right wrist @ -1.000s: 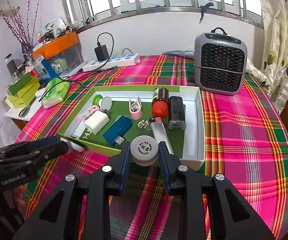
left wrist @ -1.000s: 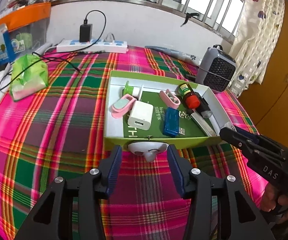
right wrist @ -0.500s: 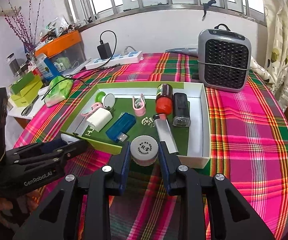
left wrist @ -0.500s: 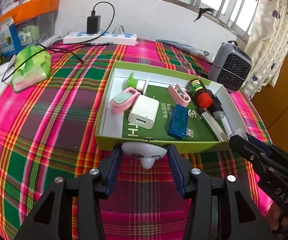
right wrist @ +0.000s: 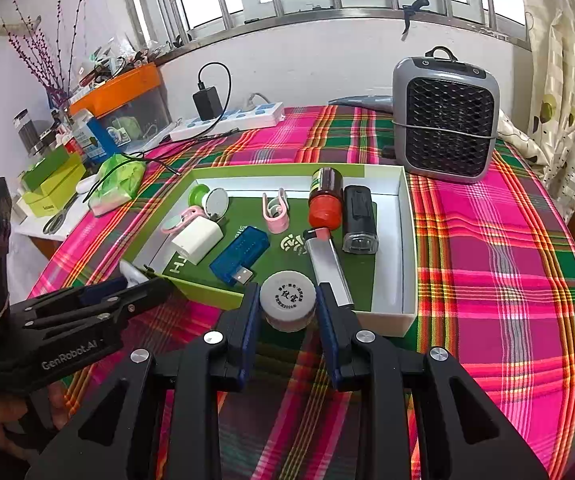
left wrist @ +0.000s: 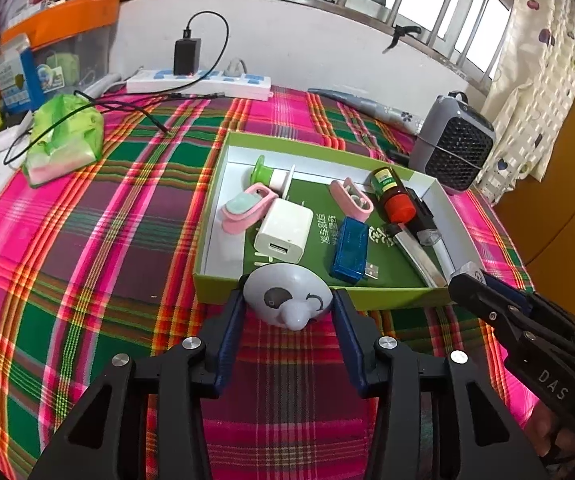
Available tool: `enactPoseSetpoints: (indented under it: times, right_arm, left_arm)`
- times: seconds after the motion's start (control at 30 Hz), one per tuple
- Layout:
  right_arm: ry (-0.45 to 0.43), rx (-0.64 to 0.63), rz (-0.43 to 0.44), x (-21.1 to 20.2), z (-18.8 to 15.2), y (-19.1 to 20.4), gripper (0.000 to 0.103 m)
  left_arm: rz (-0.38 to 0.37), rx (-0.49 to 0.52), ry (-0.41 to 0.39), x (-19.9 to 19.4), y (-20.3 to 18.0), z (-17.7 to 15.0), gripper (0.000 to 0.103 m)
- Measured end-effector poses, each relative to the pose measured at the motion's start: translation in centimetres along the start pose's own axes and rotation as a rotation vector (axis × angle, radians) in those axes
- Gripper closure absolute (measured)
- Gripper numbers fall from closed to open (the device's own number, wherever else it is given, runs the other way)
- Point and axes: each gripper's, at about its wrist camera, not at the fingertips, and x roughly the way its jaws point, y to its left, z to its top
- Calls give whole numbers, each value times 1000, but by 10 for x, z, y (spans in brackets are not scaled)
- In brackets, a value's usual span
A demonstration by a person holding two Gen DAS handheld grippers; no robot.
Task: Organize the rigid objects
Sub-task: 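Lower lamp and container into the tray and open both grippers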
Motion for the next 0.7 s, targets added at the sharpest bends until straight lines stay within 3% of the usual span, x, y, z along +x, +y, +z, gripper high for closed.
enactPoseSetpoints:
  times: [0.7]
  right_arm:
    - [-26, -6, -23, -9, 9, -3, 74]
  left_arm:
    - [-27, 31, -55, -25, -1, 14, 60]
